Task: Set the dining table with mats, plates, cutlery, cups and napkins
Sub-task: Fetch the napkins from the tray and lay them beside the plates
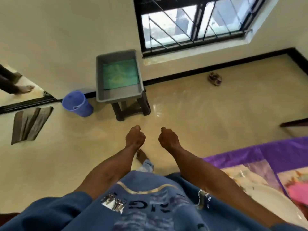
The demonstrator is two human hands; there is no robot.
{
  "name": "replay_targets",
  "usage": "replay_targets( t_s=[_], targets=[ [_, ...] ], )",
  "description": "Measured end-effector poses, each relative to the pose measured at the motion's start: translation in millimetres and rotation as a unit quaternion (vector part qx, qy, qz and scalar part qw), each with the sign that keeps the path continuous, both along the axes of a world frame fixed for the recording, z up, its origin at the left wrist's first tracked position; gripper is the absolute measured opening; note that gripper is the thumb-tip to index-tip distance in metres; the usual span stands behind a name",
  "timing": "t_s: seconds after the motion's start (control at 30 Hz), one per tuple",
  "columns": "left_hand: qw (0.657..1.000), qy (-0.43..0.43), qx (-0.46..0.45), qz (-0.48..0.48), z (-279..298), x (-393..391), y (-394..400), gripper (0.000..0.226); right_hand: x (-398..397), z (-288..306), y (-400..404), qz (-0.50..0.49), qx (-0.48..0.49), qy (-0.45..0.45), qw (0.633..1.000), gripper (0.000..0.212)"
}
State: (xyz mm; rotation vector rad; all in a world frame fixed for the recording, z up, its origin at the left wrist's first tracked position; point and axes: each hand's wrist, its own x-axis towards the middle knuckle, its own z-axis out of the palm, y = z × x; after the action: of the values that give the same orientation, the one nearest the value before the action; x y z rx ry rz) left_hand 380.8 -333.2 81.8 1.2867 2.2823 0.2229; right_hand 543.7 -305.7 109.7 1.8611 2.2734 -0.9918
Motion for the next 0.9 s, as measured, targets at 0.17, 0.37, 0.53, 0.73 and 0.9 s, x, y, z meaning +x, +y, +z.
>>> replay_targets(
  t_s=[0.17, 0.37, 0.53, 0.73, 0.9],
  targets=[
    [0.997, -0.006, 0.039, 0.072, 18.3, -114.0, 79.8, 0.010, -114.9, 11.2, 97.9, 0.022, 0.004, 0.025, 0.999, 0.024],
    [0.994, 0.006, 0.009, 0.109, 15.9, -215.9, 133.8, 0.022, -208.6, 10.6, 172.0, 0.022, -0.012, 0.038, 0.999, 0.021],
    [0.991, -0.004, -0.017, 0.131, 2.0, -266.2, 192.3, 0.022, -241.4, -13.8, 245.1, 0.031, -0.034, -0.004, 0.999, 0.019],
    [0.975, -0.053, -0.056, 0.206, -13.0, -307.3, 269.9, 0.024, -284.9, -42.5, 337.9, 0.018, -0.074, -0.007, 0.997, 0.022],
    [0.951, -0.112, -0.082, 0.277, -33.6, -332.0, 328.2, 0.029, -310.4, -71.9, 389.4, -0.036, -0.135, -0.010, 0.990, 0.022]
  ],
)
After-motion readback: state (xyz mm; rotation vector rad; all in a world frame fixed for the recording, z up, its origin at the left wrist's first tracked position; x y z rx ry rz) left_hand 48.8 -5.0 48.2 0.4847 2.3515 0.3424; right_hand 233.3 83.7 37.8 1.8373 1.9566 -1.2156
